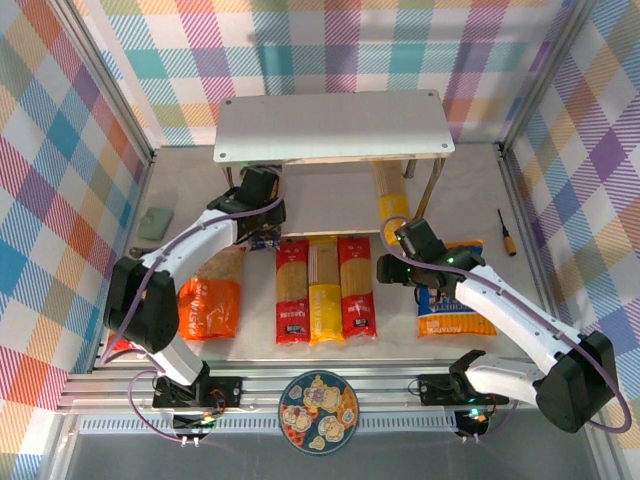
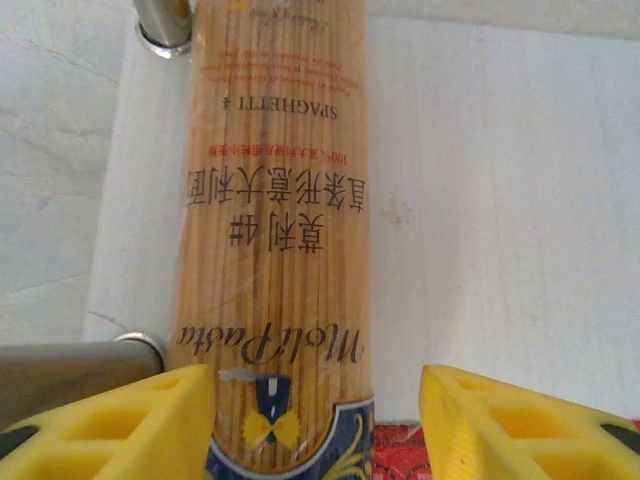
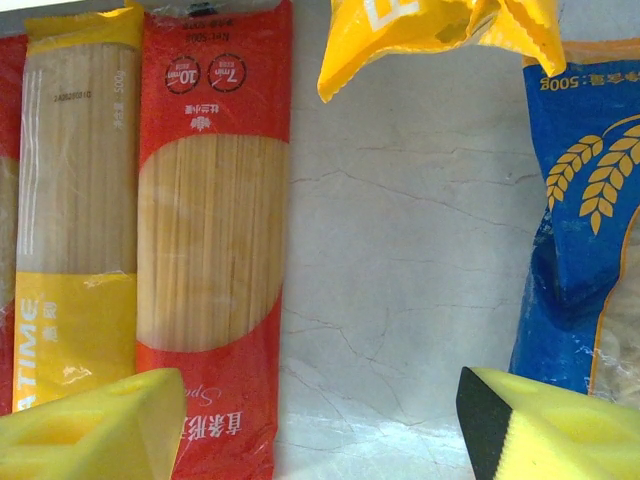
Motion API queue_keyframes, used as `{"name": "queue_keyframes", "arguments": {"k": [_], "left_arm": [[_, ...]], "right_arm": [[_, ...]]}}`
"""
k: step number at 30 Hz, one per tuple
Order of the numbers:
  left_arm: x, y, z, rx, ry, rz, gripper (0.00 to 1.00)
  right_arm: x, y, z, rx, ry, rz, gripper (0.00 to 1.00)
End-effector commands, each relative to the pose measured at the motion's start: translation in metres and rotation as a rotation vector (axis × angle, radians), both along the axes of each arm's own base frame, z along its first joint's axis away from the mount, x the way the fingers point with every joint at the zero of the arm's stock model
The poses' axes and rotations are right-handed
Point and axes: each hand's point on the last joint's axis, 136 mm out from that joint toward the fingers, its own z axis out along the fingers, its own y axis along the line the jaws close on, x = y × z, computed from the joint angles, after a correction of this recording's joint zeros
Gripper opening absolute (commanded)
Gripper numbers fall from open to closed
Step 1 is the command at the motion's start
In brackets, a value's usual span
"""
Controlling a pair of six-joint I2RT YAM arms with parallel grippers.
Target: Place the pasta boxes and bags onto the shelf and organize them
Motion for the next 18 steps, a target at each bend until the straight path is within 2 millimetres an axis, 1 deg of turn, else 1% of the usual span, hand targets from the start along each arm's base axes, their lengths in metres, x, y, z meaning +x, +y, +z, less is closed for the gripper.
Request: {"name": "queue_keyframes", "arguments": {"k": [1,4,8,10,14,16,18], "left_arm": [[-0.001,-0.006,0.048,-0.032,-0.131,-0.038,0.51],[-0.014,-0.013,0.049,-0.03,-0.13,-0.076,0.46],[-0.04,-0.023,0.042,-0.002,-0.117,-0.121,0.45],[-0.057,-0.032,0.037,-0.002,-0.118,-0.154,0.45],[-0.093,-0.049,0.017,0.023,-0.117,-0.197,0.46],[-0.108,-0.052,0.003,0.041,-0.098,-0.196,0.46],[-0.12,-0.052,-0.01,0.057,-0.083,-0.192,0.46]], "right_arm": [[0.0,0.003,0.003,0.003,0.003,-0.005,0.73],[-0.001,0.004,0.001,0.001,0.011,-0.002,0.73],[-0.004,0.004,-0.003,-0.009,0.027,0.0,0.73],[-0.007,0.003,-0.008,-0.017,0.043,0.0,0.73],[-0.018,0.007,-0.017,-0.016,0.084,0.01,0.73],[-0.027,0.013,-0.021,-0.004,0.11,0.027,0.73],[-0.038,0.023,-0.03,0.009,0.147,0.053,0.73]]}}
